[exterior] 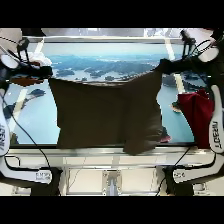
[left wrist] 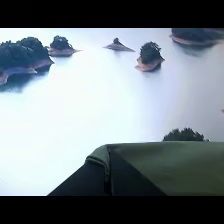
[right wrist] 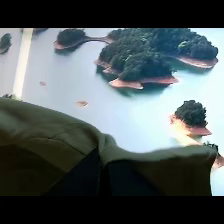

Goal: Fold the shirts.

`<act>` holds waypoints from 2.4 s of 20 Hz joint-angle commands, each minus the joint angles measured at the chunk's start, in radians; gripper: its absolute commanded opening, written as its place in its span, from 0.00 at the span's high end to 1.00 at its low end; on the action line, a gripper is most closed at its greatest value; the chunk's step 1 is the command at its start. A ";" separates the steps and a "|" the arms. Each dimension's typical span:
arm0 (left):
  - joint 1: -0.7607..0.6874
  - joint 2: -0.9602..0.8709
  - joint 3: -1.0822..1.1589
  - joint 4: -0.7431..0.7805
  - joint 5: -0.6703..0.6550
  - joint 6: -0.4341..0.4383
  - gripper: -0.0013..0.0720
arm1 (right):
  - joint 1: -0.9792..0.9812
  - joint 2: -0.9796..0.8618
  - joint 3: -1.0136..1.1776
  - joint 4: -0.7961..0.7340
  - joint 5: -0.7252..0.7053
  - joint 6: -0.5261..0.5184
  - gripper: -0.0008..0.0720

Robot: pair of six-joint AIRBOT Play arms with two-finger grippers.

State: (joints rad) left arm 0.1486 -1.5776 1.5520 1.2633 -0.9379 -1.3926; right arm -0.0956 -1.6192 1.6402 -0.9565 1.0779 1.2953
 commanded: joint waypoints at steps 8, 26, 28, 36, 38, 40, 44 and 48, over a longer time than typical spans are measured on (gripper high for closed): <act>-0.022 -0.109 0.074 0.098 0.048 -0.084 0.97 | 0.005 -0.160 0.010 -0.026 -0.175 0.013 0.97; -0.035 -0.003 -0.259 0.132 -0.260 -0.013 0.97 | 0.034 -0.035 -0.277 -0.305 0.031 0.071 0.97; -0.036 -0.003 -0.281 0.133 -0.261 -0.013 0.97 | 0.034 -0.048 -0.278 -0.304 0.026 0.080 0.97; -0.032 0.075 -0.294 0.131 -0.268 -0.016 0.04 | 0.031 0.029 -0.253 -0.367 0.243 0.074 0.41; -0.019 0.182 -0.305 0.132 -0.275 -0.013 0.04 | 0.011 0.130 -0.255 -0.444 0.330 0.065 0.41; 0.020 0.327 -0.399 0.130 -0.234 -0.014 0.04 | -0.039 0.261 -0.320 -0.447 0.361 0.054 0.41; 0.138 0.624 -0.781 0.007 -0.185 -0.044 0.04 | -0.156 0.528 -0.706 -0.308 0.322 0.055 0.41; 0.243 0.790 -1.024 -0.126 -0.107 -0.179 0.04 | -0.184 0.585 -1.027 -0.084 0.343 0.034 0.41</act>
State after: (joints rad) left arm 0.3214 -0.9127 0.6991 1.2427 -1.1053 -1.4887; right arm -0.2523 -1.0954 0.8143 -1.1912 1.4143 1.3457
